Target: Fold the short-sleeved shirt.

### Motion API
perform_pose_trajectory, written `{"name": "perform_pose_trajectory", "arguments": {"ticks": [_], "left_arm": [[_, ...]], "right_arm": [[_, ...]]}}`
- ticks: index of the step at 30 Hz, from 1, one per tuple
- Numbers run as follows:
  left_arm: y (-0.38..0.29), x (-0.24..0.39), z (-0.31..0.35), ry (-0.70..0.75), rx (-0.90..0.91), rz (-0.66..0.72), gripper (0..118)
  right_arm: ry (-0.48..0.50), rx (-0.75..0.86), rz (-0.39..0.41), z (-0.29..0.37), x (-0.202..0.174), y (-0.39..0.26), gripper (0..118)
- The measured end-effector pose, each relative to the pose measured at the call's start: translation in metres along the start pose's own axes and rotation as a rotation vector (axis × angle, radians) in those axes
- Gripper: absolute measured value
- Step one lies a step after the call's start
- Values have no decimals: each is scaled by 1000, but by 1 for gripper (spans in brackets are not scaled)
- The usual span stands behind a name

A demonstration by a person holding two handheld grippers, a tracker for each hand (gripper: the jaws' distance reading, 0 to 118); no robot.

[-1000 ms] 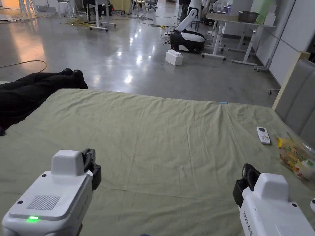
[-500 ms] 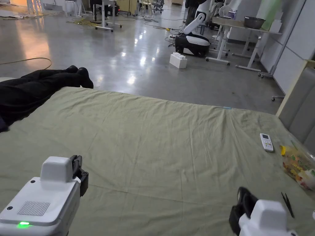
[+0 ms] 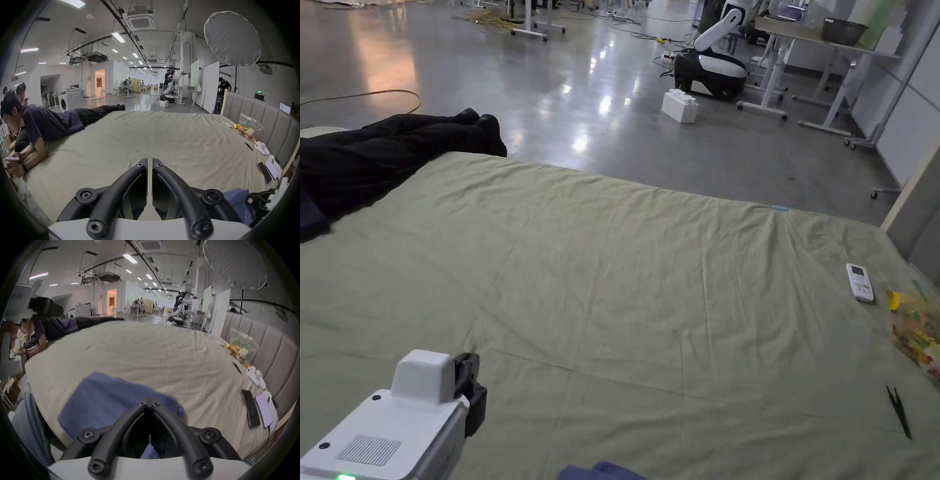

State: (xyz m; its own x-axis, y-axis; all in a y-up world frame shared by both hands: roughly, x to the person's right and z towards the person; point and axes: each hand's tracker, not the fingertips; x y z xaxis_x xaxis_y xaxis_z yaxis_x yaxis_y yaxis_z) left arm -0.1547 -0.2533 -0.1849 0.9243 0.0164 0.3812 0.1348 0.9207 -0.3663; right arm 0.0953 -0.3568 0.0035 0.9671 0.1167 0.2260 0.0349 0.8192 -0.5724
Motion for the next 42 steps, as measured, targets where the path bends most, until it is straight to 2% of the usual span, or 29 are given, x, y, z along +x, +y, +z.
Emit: {"name": "perform_pose_trajectory", "arguments": {"ticks": [2, 6, 7, 9, 11, 12, 13, 21, 24, 27, 29, 30, 31, 32, 35, 39, 42], "left_arm": [[-7, -1, -1, -57, -55, 16, 5], [-25, -3, -8, -201, -228, 74, 6], [-29, -3, -10, -242, -275, 93, 11], [-40, -5, -16, -338, -350, 149, 31], [-51, -8, -26, -445, -447, 208, 70], [-59, -7, -32, -485, -508, 237, 83], [-66, -6, -38, -522, -563, 258, 90], [-115, 5, -82, -698, -724, 457, 90], [-128, 11, -96, -838, -722, 571, 90], [-135, 17, -110, -900, -769, 687, 88], [-138, 24, -117, -915, -776, 693, 74], [-140, 28, -119, -919, -779, 680, 62], [-143, 32, -120, -903, -794, 635, 44], [-146, 36, -120, -886, -788, 618, 37], [-158, 26, -125, -927, -803, 754, 28], [-160, 25, -119, -951, -778, 750, 21], [-151, 22, -110, -968, -735, 814, 20]], "right_arm": [[-33, -25, 12, -10, 0, -10, 1], [-73, -35, -51, -19, 11, -19, 1], [-75, -38, -57, -18, 12, -20, 1], [-71, -42, -53, -22, 11, -23, 1], [-77, -40, -44, -24, 11, -26, 1], [-78, -42, -43, -25, 12, -26, 1], [-78, -41, -45, -25, 12, -25, 1], [-67, -28, -24, -26, 14, -29, 1], [-66, -24, -23, -25, 15, -30, 1], [-63, -19, -19, -26, 16, -32, 1], [-59, -17, -20, -26, 17, -32, 1], [-57, -17, -22, -26, 18, -32, 1], [-56, -19, -24, -25, 17, -32, 1], [-54, -20, -26, -25, 18, -32, 1], [-43, -17, -34, -25, 21, -33, 1], [-48, -16, -17, -26, 19, -32, 1], [-52, -19, 0, -25, 17, -28, 1]]}}
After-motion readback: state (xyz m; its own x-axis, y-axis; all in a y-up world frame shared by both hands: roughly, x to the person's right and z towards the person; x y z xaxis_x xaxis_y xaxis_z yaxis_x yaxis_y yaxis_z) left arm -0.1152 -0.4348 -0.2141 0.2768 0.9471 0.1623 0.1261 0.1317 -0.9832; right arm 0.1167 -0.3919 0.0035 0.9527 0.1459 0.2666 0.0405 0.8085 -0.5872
